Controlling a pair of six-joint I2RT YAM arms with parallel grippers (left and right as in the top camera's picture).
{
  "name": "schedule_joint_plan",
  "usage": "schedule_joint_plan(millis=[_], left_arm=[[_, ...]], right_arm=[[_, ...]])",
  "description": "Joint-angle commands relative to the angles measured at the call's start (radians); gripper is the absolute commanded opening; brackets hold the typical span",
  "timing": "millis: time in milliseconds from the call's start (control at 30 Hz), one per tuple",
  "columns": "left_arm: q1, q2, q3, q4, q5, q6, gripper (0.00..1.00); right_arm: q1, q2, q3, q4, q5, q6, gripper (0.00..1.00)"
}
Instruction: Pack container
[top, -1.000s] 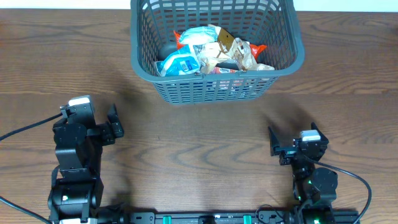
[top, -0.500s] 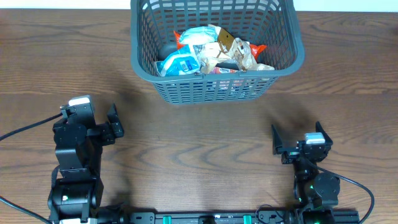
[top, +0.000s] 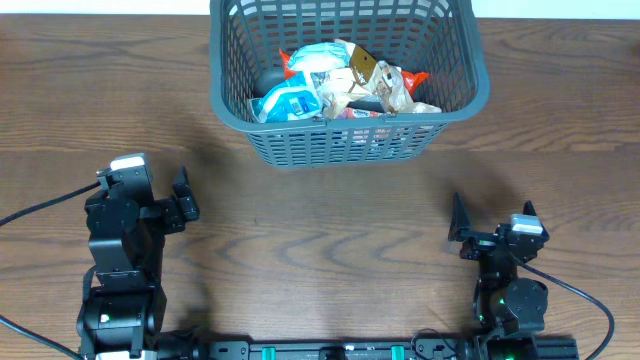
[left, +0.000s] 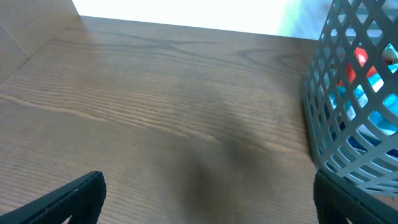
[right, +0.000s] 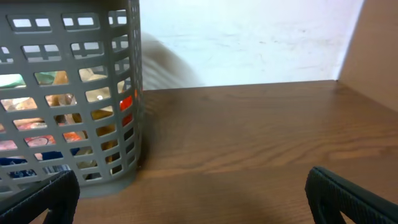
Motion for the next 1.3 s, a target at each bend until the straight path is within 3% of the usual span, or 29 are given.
schedule_joint_plan(millis=[0,1100,1267], left_arm=[[-0.005,0.0,-0.004,-0.002,0.003,-0.004,0.99],[-0.005,-0.003,-0.004,-0.016,0.003,-0.005,0.99],[-0.01,-0.063,-0.011,-0.098,0.132,-0.054,0.99]], right_arm=[[0.008,-0.008,-0.002,-0.004,0.027,0.021,0.99],[0.008,-0.008,-0.002,-0.004,0.016,0.021,0.99],[0.008,-0.008,-0.002,-0.004,0.016,0.021,0.99]])
